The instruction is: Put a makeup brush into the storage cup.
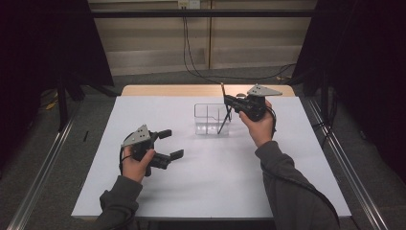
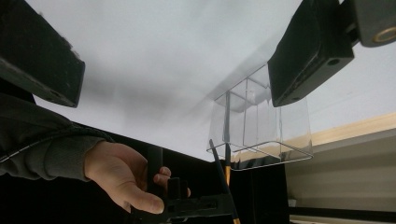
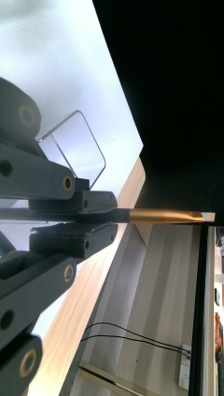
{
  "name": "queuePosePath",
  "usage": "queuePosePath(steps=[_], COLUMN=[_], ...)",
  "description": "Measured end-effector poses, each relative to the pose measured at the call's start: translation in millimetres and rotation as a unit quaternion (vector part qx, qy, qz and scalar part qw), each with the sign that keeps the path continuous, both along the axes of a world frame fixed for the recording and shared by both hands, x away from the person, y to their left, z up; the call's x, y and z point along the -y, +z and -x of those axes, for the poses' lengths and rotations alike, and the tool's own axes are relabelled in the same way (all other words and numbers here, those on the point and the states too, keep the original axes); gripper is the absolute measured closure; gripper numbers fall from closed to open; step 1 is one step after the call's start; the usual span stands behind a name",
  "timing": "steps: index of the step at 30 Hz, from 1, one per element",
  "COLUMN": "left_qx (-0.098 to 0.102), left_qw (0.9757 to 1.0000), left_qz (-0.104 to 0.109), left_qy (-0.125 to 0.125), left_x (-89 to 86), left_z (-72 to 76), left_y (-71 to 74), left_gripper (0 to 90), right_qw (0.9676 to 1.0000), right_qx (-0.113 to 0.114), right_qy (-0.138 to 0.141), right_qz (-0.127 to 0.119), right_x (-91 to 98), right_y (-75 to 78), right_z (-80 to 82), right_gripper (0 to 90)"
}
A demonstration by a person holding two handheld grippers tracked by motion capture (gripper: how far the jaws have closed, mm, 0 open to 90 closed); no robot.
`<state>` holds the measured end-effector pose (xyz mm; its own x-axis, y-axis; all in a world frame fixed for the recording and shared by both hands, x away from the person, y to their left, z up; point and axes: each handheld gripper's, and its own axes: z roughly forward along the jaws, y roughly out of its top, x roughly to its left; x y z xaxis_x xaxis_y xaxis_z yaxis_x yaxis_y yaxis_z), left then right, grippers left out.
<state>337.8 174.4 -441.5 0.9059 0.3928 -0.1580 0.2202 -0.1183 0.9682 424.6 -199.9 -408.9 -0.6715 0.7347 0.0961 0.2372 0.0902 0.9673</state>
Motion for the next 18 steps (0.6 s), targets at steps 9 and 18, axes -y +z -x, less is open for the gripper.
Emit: queuePosePath(steps=[9,18], left_qx=[-0.001,-0.002], left_qw=[1.0000,1.0000], left_qz=[0.001,-0.001], left_qy=[0.002,0.000], left_x=[0.8,1.1], left_z=[0.4,0.5], left_y=[0.2,0.2], left_gripper=[3.7,3.7], right_qw=[1.0000,1.0000], right_qx=[-0.003,-0.006], right_qy=[0.000,-0.002], right_qz=[0.003,-0.001], right_x=[3.0,7.3], right_y=[-4.7,-6.6], right_z=[2.9,5.8], right_gripper=[83.6,83.5])
